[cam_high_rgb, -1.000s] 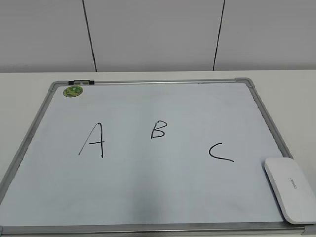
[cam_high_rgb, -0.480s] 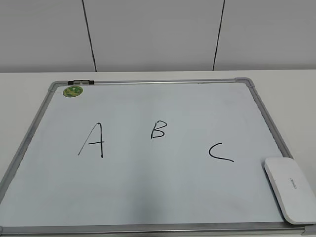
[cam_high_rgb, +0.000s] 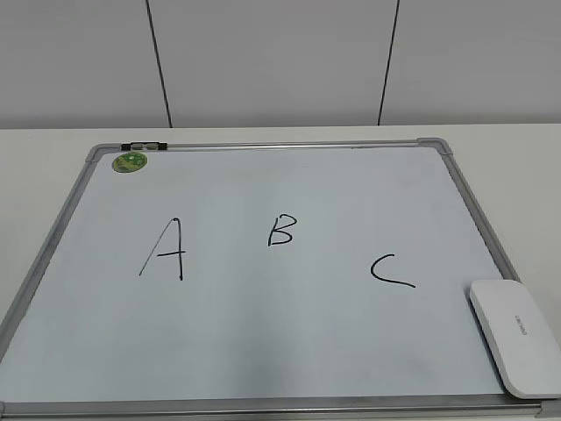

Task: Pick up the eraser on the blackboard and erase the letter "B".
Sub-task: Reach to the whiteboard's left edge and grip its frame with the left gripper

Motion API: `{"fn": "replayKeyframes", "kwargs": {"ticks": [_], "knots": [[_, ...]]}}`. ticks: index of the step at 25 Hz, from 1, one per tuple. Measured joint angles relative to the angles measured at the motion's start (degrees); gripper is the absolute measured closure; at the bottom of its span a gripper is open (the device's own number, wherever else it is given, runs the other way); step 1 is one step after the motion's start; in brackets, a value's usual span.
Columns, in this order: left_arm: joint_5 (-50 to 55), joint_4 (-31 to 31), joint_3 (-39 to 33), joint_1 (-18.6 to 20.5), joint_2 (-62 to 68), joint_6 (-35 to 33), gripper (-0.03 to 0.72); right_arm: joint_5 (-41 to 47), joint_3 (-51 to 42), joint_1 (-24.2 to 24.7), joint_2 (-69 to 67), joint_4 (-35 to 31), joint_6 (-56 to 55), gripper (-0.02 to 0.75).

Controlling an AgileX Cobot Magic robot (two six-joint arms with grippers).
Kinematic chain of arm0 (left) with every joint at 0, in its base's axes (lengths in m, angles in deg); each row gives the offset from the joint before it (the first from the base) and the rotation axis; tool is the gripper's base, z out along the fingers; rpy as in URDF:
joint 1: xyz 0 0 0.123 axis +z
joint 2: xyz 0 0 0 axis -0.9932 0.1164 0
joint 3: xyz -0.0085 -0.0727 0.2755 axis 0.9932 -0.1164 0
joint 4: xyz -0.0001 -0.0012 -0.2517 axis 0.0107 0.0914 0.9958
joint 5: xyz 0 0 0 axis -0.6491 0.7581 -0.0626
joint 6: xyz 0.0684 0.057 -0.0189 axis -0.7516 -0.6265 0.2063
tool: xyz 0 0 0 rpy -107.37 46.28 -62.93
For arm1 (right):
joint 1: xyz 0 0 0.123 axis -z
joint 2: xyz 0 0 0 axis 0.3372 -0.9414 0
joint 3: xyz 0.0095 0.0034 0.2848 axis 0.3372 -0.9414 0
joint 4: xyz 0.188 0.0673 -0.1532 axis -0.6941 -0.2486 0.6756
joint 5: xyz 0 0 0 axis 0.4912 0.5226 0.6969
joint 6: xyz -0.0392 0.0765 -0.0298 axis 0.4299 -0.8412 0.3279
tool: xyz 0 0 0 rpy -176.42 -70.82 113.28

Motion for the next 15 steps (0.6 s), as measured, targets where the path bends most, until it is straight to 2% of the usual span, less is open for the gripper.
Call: {"fn": "replayKeyframes", "kwargs": {"ticks": [8,15], "knots": [[-3.2,0.0,4.7,0.0,22.9,0.6,0.216,0.0,0.0,0.0,0.0,0.0,0.0,0.218],[-4.1,0.6,15.1,0.0,45.7,1.3,0.216,0.0,0.0,0.0,0.0,0.0,0.0,0.218]]}}
